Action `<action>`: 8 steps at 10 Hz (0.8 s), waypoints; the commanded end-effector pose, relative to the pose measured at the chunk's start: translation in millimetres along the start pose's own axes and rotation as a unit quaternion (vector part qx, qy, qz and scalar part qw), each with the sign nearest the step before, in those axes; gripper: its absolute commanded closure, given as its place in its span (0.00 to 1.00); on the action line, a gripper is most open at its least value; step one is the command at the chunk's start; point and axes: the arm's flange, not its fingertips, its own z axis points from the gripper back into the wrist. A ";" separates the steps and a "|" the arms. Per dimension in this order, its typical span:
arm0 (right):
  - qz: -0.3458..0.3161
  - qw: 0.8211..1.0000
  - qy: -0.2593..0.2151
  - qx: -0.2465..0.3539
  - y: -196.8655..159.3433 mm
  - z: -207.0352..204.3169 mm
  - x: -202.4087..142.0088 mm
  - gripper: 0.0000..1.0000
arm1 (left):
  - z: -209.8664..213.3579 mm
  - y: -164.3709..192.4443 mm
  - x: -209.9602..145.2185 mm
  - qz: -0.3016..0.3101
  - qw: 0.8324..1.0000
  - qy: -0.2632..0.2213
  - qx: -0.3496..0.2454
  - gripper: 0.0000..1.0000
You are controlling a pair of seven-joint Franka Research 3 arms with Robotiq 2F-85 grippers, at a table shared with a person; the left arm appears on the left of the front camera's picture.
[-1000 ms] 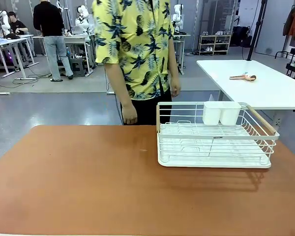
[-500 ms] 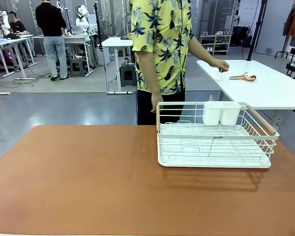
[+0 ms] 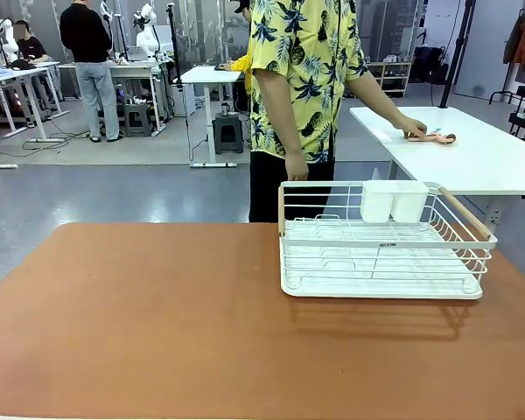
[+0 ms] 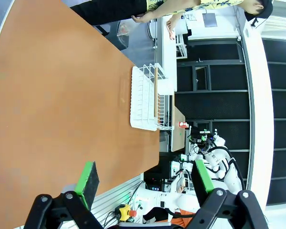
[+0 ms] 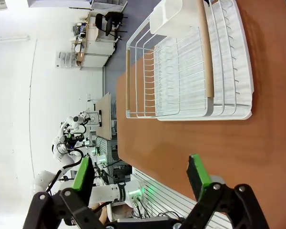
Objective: Clean the table.
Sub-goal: Pick up the Lint Roller when the human hands it over.
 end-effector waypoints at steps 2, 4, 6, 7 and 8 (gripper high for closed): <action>0.007 1.000 0.000 0.007 1.6 0.6 0.2 0.00 | 3.2 -0.6 0.0 -0.008 1.000 -0.001 -0.012 0.00; 0.007 1.000 0.000 0.007 1.6 0.6 0.2 0.00 | 3.2 -0.6 0.0 -0.008 1.000 -0.001 -0.012 0.00; 0.007 1.000 0.000 0.007 1.6 0.6 0.2 0.00 | 3.2 -0.6 0.0 -0.008 1.000 -0.001 -0.012 0.00; 0.007 1.000 0.000 0.007 1.6 0.6 0.2 0.00 | 3.2 -0.6 0.0 -0.008 1.000 -0.001 -0.012 0.00; 0.007 1.000 0.000 0.007 1.6 0.6 0.2 0.00 | 3.2 -0.6 0.0 -0.008 1.000 -0.001 -0.012 0.00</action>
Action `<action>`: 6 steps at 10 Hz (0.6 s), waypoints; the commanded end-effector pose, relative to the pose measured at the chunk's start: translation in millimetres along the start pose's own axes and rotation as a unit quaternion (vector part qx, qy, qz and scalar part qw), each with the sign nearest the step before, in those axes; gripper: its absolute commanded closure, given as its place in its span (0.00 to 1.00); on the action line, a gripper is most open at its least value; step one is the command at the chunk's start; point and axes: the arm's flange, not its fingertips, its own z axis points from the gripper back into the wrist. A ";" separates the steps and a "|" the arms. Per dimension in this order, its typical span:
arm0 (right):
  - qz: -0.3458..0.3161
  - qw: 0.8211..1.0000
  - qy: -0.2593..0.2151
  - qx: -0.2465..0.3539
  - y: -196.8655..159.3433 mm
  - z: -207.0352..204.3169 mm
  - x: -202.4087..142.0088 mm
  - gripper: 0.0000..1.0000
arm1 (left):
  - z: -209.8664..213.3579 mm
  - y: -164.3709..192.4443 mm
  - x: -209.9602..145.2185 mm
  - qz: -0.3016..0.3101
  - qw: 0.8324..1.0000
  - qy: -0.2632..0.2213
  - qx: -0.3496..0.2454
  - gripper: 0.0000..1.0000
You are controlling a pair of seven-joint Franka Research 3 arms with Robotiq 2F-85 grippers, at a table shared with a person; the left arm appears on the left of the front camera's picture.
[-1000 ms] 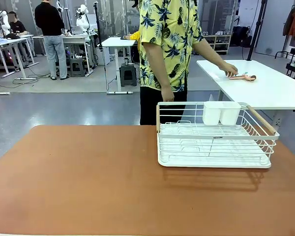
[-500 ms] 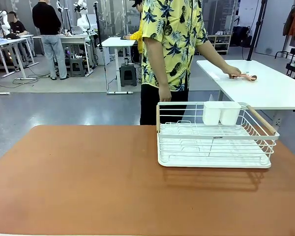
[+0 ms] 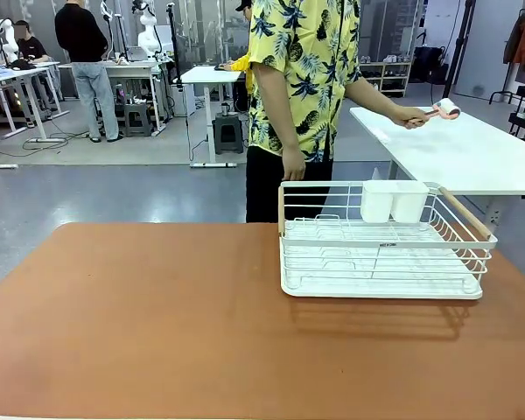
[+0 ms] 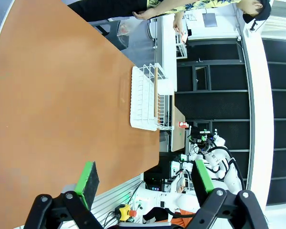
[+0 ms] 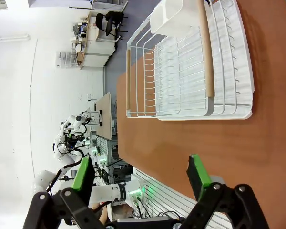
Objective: Clean the table.
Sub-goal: Pick up the Lint Roller when the human hands it over.
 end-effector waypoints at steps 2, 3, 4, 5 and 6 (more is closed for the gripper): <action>0.008 1.000 0.000 0.006 1.5 0.4 0.6 0.00 | 3.0 -0.6 0.1 -0.008 1.000 -0.001 -0.012 0.00; 0.008 1.000 0.000 0.006 1.5 0.4 0.6 0.00 | 3.0 -0.6 0.1 -0.008 1.000 -0.001 -0.012 0.00; 0.008 1.000 0.000 0.006 1.5 0.4 0.6 0.00 | 3.0 -0.6 0.1 -0.008 1.000 -0.001 -0.012 0.00; 0.008 1.000 0.000 0.006 1.5 0.4 0.6 0.00 | 3.0 -0.6 0.1 -0.008 1.000 -0.001 -0.012 0.00; 0.008 1.000 0.000 0.006 1.5 0.4 0.6 0.00 | 3.0 -0.6 0.1 -0.008 1.000 -0.001 -0.012 0.00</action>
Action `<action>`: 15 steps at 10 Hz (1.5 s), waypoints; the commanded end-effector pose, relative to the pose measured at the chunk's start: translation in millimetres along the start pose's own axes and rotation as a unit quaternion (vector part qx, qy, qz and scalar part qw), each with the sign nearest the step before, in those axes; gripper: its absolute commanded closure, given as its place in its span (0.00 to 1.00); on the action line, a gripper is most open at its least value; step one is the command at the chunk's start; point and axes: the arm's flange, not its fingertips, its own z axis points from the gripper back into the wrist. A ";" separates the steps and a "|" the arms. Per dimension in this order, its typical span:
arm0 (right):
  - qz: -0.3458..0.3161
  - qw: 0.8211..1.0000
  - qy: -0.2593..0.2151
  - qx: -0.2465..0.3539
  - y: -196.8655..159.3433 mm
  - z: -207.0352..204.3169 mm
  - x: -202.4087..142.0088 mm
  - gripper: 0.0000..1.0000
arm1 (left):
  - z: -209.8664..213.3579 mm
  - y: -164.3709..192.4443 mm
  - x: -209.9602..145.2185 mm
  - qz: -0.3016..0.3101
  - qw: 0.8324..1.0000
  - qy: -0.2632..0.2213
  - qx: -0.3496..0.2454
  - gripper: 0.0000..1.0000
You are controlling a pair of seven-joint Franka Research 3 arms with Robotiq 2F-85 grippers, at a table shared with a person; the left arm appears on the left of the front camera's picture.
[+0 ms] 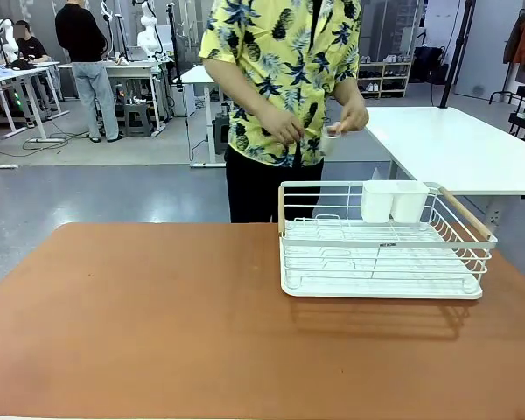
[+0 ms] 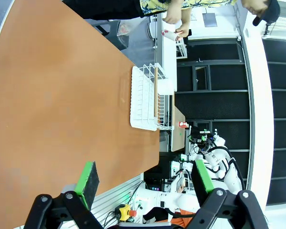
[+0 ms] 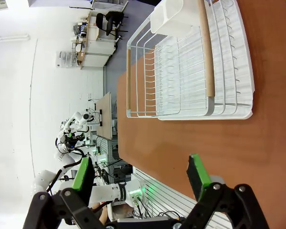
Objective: Clean the table.
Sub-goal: Pick up the Lint Roller when the human hands it over.
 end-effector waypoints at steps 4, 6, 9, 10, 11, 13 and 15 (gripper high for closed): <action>0.008 1.000 -0.001 0.005 1.4 0.5 0.6 0.00 | 3.1 -0.5 0.1 -0.008 1.000 -0.002 -0.012 0.00; 0.008 1.000 -0.001 0.005 1.4 0.5 0.6 0.00 | 3.1 -0.5 0.1 -0.008 1.000 -0.002 -0.012 0.00; 0.008 1.000 -0.001 0.005 1.4 0.5 0.6 0.00 | 3.1 -0.5 0.1 -0.008 1.000 -0.002 -0.012 0.00; 0.008 1.000 -0.001 0.005 1.4 0.5 0.6 0.00 | 3.1 -0.5 0.1 -0.008 1.000 -0.002 -0.012 0.00; 0.008 1.000 -0.001 0.005 1.4 0.5 0.6 0.00 | 3.1 -0.5 0.1 -0.008 1.000 -0.002 -0.012 0.00; 0.008 1.000 -0.001 0.005 1.4 0.5 0.6 0.00 | 3.1 -0.5 0.1 -0.008 1.000 -0.002 -0.012 0.00; 0.008 1.000 -0.001 0.005 1.4 0.5 0.6 0.00 | 3.1 -0.5 0.1 -0.008 1.000 -0.002 -0.012 0.00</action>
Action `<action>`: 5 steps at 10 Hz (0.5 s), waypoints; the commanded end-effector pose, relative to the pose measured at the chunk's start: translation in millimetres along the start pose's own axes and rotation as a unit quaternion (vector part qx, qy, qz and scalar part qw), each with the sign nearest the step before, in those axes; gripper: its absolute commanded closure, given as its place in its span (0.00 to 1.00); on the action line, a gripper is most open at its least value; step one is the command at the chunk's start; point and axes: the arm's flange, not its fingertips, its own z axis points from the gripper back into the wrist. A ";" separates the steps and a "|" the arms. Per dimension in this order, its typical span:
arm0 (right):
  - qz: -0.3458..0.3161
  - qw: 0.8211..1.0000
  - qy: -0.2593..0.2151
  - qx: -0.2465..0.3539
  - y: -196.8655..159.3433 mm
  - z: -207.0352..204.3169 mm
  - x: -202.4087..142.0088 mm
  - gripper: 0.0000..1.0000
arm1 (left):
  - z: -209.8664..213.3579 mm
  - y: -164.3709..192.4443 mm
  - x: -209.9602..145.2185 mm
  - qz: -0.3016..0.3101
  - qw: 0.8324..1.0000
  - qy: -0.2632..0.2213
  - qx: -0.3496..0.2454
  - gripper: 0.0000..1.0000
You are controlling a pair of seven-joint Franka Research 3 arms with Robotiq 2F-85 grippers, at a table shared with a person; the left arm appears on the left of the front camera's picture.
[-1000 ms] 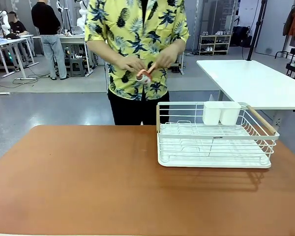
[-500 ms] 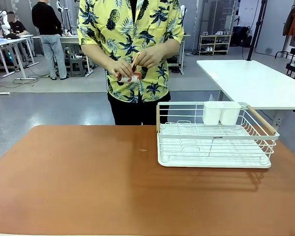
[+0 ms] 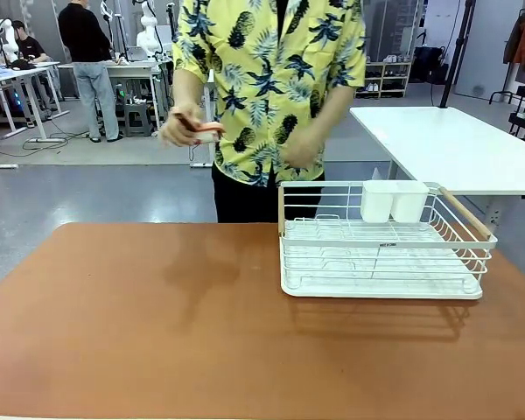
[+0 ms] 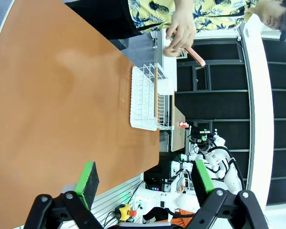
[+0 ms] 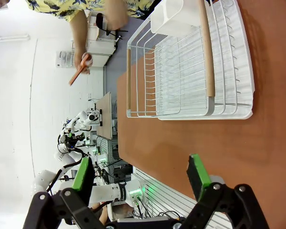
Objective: Clean the table.
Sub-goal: Pick up the Lint Roller when the human hands it over.
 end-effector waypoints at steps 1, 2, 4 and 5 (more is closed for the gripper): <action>0.008 1.000 -0.001 0.005 1.3 0.7 0.7 0.00 | 3.0 -0.5 0.1 -0.008 1.000 -0.002 -0.012 0.00; 0.008 1.000 -0.001 0.005 1.3 0.7 0.7 0.00 | 3.0 -0.5 0.1 -0.008 1.000 -0.002 -0.012 0.00; 0.008 1.000 -0.001 0.005 1.3 0.7 0.7 0.00 | -2.7 -11.7 6.7 -0.013 0.997 -0.024 -0.078 0.00; 0.008 1.000 -0.001 0.005 1.3 0.7 0.7 0.00 | -6.5 -25.9 13.3 -0.016 0.994 -0.024 -0.106 0.00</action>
